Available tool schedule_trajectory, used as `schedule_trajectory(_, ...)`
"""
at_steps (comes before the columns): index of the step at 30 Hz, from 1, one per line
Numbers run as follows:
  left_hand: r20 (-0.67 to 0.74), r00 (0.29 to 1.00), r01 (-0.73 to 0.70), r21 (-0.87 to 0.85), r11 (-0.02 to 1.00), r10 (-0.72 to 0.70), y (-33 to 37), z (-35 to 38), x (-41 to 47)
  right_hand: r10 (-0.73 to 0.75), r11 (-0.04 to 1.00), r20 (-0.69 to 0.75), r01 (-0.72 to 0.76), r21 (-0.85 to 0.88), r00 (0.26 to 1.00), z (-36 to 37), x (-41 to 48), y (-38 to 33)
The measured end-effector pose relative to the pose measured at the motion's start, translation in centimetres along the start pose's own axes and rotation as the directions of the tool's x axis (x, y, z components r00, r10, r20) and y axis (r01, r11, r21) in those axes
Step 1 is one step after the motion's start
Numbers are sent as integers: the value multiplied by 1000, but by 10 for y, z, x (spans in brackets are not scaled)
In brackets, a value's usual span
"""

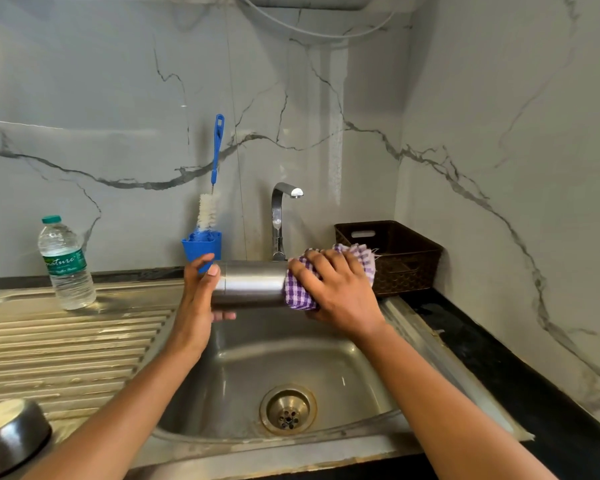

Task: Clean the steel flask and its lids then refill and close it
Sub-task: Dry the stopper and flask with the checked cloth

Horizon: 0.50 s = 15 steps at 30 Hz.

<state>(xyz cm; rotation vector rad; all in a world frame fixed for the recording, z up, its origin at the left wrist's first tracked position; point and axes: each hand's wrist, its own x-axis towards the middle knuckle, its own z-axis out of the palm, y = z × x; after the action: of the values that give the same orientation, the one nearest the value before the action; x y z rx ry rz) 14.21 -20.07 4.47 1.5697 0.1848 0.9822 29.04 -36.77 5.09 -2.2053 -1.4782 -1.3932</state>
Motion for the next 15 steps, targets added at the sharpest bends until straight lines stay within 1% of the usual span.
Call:
schedule_trajectory(1, 5, 993, 121, 11, 993, -121, 3, 2, 1, 11, 999, -32, -13, -49, 999, 0, -1, 0)
schedule_trajectory(3, -12, 961, 277, 57, 959, -276, 7, 6, 2, 9, 993, -104, -21, -113, 995, 1, -2, 2)
schedule_trajectory(5, -42, 927, 376, 78, 923, -374, 6, 4, 5, -36, 988, -139, 15, -151, 990, 3, -4, -1)
schedule_trajectory(8, -66, 887, 461, 82, 884, -456, 5, 0, 5, -104, 984, -92, 89, -152, 990, 5, -6, -9)
schedule_trajectory(10, -133, 888, 451, 62, 890, -441, 5, 0, 6, -115, 986, -61, 107, -127, 991, 4, -6, -11)
schedule_trajectory(11, -164, 904, 410, 73, 909, -395, 4, 2, 7, -118, 988, -47, 113, -103, 992, 3, -5, -11)
schedule_trajectory(13, -183, 949, 284, 130, 950, -258, 1, 4, 8, -106, 994, -11, 106, -17, 994, -1, -1, -16)
schedule_trajectory(15, -137, 980, 168, 170, 971, -146, -5, 7, 7, -67, 992, 45, 62, 106, 997, -6, 5, -29)
